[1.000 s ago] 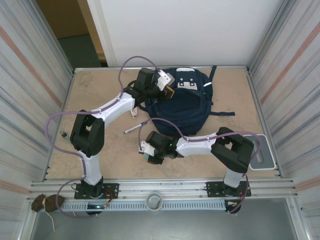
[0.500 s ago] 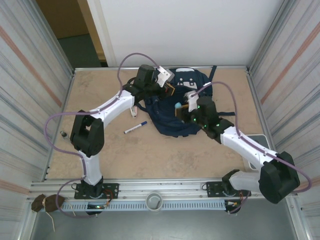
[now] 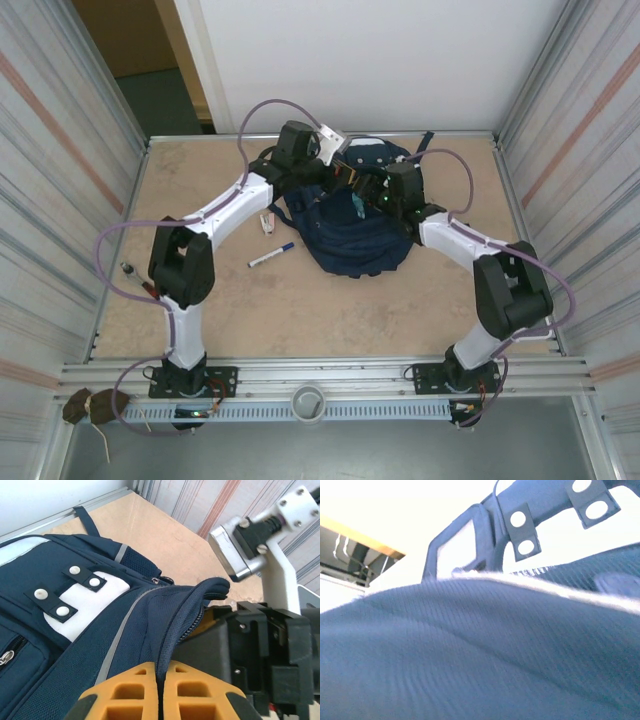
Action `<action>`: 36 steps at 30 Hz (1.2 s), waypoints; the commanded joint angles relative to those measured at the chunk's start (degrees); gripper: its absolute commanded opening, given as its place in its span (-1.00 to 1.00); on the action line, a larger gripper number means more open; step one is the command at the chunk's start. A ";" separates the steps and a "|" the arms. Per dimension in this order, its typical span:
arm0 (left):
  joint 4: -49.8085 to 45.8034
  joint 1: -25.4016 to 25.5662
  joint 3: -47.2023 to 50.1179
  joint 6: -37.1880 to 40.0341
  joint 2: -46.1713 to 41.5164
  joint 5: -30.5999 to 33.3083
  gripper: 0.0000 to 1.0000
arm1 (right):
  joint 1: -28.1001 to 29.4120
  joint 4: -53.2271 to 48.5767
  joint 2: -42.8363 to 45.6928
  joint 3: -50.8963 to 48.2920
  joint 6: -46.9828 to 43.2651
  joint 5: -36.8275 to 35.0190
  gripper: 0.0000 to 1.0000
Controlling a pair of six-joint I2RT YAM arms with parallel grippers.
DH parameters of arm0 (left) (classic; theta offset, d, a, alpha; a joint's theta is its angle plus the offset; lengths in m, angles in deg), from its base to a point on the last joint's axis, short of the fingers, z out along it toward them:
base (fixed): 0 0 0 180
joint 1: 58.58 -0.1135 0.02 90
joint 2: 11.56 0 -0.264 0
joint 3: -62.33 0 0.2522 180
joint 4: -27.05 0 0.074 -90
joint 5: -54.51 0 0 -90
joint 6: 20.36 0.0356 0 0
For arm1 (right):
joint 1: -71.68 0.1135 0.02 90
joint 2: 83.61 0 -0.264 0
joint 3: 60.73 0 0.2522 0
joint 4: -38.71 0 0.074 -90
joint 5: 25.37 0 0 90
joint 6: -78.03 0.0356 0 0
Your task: Pack the student bag
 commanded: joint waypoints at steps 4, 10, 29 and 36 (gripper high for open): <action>4.94 0.44 -4.36 -2.17 0.80 -1.79 -1.00 | -0.14 -0.30 5.49 -3.67 -2.55 -0.68 0.19; 4.30 -0.08 -5.35 -2.16 3.17 -1.97 -1.00 | 7.08 -3.14 20.23 -14.83 -20.04 -1.60 0.20; -0.62 0.17 -8.47 -0.60 4.62 -3.59 -1.00 | 30.48 -7.45 -18.51 13.17 -63.40 0.80 0.55; -0.89 0.29 -8.09 0.09 4.52 -3.16 -1.00 | 27.96 -13.89 -27.97 24.00 -66.01 6.02 0.63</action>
